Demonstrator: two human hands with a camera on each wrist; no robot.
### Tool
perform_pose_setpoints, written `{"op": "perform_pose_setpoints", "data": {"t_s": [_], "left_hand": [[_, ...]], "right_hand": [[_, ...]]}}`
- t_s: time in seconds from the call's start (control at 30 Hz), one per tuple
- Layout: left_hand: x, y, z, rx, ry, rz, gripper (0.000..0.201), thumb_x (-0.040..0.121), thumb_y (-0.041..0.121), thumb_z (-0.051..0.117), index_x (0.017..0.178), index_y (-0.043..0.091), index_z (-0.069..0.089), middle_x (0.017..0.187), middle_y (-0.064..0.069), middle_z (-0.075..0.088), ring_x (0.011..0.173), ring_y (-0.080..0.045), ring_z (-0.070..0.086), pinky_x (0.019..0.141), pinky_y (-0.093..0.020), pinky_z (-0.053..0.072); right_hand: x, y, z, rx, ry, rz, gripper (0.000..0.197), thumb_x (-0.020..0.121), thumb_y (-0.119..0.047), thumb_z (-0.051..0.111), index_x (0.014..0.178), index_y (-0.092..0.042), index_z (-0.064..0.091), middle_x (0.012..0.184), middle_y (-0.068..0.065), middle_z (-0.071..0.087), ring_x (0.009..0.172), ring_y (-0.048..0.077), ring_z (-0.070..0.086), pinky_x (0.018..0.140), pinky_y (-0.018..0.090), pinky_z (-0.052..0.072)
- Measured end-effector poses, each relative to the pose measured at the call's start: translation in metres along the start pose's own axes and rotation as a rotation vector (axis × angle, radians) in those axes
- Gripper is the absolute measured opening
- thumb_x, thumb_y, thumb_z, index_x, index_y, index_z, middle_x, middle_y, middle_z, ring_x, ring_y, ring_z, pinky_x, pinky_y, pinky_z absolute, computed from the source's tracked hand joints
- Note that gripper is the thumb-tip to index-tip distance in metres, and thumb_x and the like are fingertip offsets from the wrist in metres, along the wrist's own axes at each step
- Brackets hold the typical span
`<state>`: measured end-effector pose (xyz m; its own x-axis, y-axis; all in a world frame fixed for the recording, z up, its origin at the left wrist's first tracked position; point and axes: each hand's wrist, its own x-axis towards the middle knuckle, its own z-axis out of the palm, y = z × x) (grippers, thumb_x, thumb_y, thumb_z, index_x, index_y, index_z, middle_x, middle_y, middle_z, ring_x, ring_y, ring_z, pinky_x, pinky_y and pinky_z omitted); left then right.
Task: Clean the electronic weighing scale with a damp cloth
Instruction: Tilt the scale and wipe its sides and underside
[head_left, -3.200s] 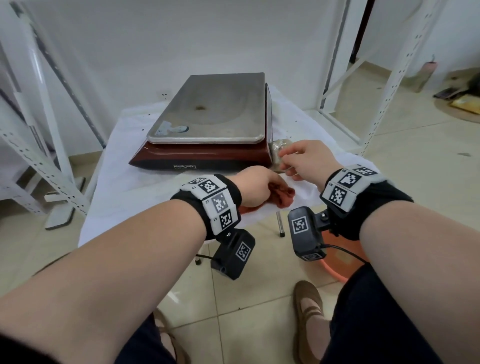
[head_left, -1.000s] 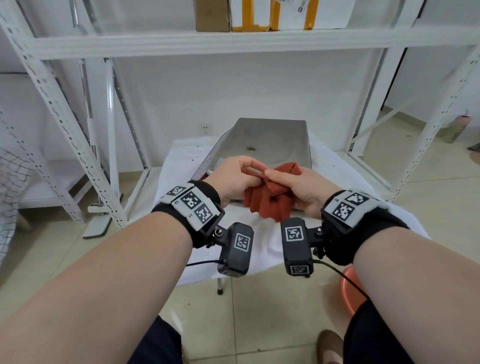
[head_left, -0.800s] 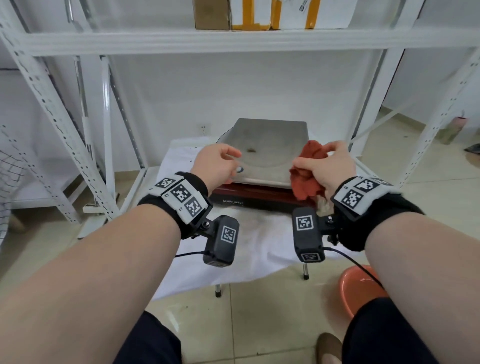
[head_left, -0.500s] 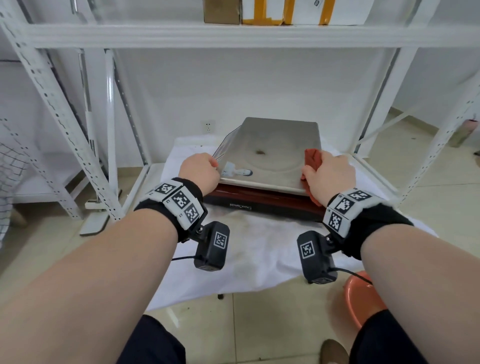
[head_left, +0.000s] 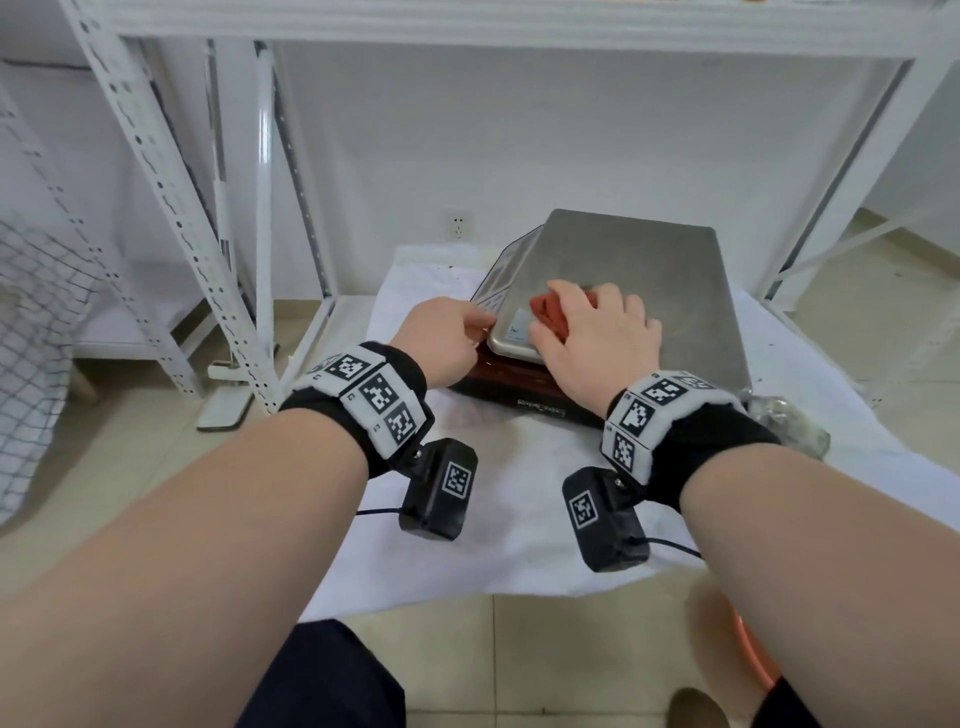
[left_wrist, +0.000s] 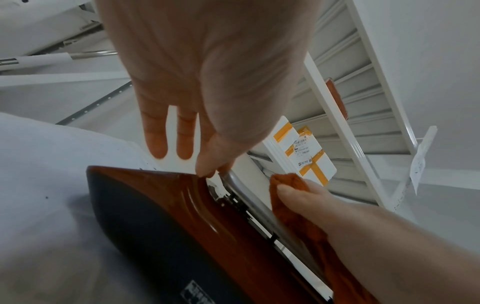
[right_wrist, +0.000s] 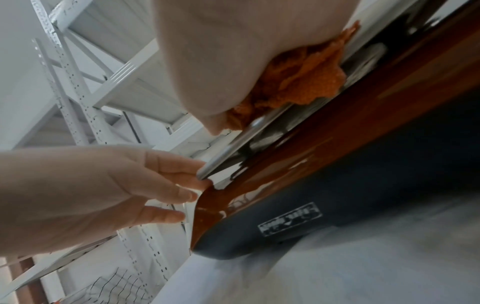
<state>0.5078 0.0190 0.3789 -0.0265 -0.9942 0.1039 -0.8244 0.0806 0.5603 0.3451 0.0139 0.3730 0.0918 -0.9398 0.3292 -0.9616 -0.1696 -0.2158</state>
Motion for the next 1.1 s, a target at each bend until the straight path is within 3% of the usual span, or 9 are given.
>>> {"op": "perform_pose_setpoints", "data": {"t_s": [0.13, 0.27, 0.4, 0.5, 0.77, 1.1], "left_hand": [[0.000, -0.003, -0.002, 0.030, -0.002, 0.051, 0.050, 0.079, -0.005, 0.047, 0.121, 0.017, 0.063, 0.113, -0.003, 0.069, 0.107, -0.018, 0.059, 0.094, -0.022, 0.042], [0.001, -0.002, -0.002, 0.130, 0.017, 0.085, 0.033, 0.081, -0.001, 0.048, 0.108, 0.009, 0.065, 0.105, -0.009, 0.068, 0.102, -0.026, 0.058, 0.086, -0.029, 0.043], [0.001, -0.002, -0.003, 0.120, -0.017, 0.064, 0.041, 0.080, 0.000, 0.048, 0.115, 0.015, 0.064, 0.108, -0.002, 0.069, 0.102, -0.022, 0.057, 0.081, -0.021, 0.039], [0.000, 0.002, -0.003, 0.127, -0.017, 0.059, 0.043, 0.080, 0.001, 0.049, 0.117, 0.017, 0.063, 0.109, -0.002, 0.069, 0.105, -0.021, 0.058, 0.086, -0.024, 0.041], [-0.001, 0.016, 0.001, 0.194, 0.004, -0.021, 0.043, 0.083, 0.005, 0.050, 0.123, 0.018, 0.058, 0.117, -0.003, 0.065, 0.115, -0.021, 0.053, 0.096, -0.027, 0.042], [-0.012, 0.033, 0.004, 0.269, -0.041, -0.079, 0.039, 0.083, 0.004, 0.047, 0.120, 0.014, 0.056, 0.114, -0.008, 0.062, 0.105, -0.026, 0.055, 0.079, -0.025, 0.040]], "right_hand": [[0.009, -0.019, 0.007, 0.049, -0.052, -0.056, 0.045, 0.090, -0.056, 0.041, 0.131, -0.038, 0.043, 0.130, 0.007, 0.046, 0.120, 0.032, 0.041, 0.097, 0.043, 0.032], [0.010, -0.030, 0.012, 0.100, -0.052, -0.110, 0.042, 0.091, -0.057, 0.036, 0.129, -0.044, 0.046, 0.131, 0.001, 0.047, 0.118, 0.029, 0.043, 0.096, 0.041, 0.032], [0.006, -0.021, 0.010, 0.141, -0.070, -0.182, 0.034, 0.092, -0.051, 0.041, 0.125, -0.046, 0.050, 0.129, -0.003, 0.047, 0.115, 0.028, 0.044, 0.095, 0.039, 0.034], [0.003, -0.011, 0.007, 0.197, -0.080, -0.211, 0.031, 0.090, -0.044, 0.048, 0.121, -0.046, 0.053, 0.126, -0.005, 0.047, 0.113, 0.026, 0.044, 0.096, 0.037, 0.034], [-0.013, 0.037, -0.007, 0.244, -0.057, -0.152, 0.029, 0.088, -0.042, 0.051, 0.116, -0.042, 0.056, 0.122, -0.006, 0.051, 0.112, 0.026, 0.048, 0.098, 0.036, 0.037], [-0.032, 0.086, -0.029, 0.258, -0.052, -0.023, 0.031, 0.089, -0.031, 0.053, 0.119, -0.033, 0.057, 0.122, 0.004, 0.049, 0.115, 0.030, 0.046, 0.099, 0.034, 0.036]]}}
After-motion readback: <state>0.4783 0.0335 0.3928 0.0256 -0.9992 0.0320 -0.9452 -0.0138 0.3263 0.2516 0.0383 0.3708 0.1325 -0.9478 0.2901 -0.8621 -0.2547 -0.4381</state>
